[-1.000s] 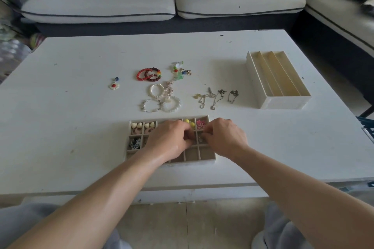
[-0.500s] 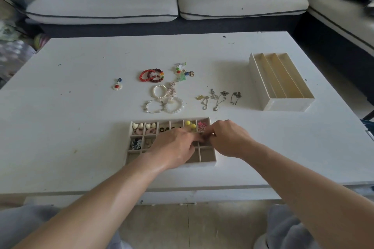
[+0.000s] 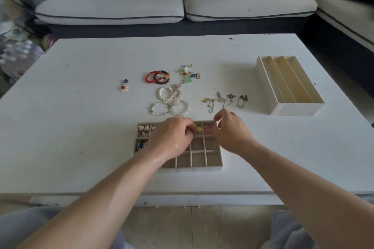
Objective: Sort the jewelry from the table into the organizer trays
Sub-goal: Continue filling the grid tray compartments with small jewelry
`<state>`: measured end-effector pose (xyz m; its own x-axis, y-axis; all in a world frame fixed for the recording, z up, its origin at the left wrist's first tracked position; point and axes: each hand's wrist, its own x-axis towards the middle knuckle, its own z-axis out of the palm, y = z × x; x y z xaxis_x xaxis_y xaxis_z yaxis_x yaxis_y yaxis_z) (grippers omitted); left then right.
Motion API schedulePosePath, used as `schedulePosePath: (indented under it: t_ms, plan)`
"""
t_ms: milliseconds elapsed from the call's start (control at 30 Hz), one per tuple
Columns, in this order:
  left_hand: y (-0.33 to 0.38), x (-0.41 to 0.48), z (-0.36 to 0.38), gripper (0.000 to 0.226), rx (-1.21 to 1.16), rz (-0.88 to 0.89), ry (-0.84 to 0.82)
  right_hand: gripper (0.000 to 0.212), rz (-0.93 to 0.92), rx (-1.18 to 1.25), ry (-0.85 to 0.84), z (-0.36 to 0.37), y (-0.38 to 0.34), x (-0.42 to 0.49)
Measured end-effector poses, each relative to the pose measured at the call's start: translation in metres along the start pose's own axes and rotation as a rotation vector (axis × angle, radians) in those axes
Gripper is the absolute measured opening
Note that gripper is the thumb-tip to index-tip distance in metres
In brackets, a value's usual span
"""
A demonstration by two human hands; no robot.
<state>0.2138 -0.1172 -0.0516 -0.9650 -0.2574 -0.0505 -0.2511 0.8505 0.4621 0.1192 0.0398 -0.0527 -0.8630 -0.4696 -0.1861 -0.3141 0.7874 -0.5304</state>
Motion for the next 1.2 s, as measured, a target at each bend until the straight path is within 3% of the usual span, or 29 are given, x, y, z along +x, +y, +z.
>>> schedulePosePath:
  t_ms: [133,367,567,700,800,1000,1200]
  plan:
    - [-0.022,0.011,-0.004,0.016,0.04,-0.124,0.131,0.032,0.074,0.084,-0.04,0.012,-0.008,0.008]
    - [-0.057,0.047,-0.019,0.01,-0.015,-0.293,0.212,0.015,0.063,-0.076,-0.038,0.023,-0.038,0.031]
    - [-0.052,0.092,-0.012,0.014,0.041,-0.222,0.115,0.016,0.186,-0.031,0.022,0.025,-0.044,0.07]
    - [-0.048,0.107,-0.005,0.01,0.125,-0.201,0.13,0.018,0.054,0.109,0.005,0.03,-0.043,0.086]
    - [-0.055,0.117,-0.009,0.005,-0.024,-0.285,0.111,0.03,-0.064,0.074,-0.086,0.037,-0.045,0.093]
    - [-0.076,0.12,-0.041,0.014,-0.39,-0.353,0.096,0.024,-0.075,-0.028,-0.163,0.037,-0.043,0.093]
    - [-0.088,0.109,-0.047,0.016,-0.44,-0.403,0.144,0.025,-0.099,-0.064,-0.221,0.04,-0.051,0.085]
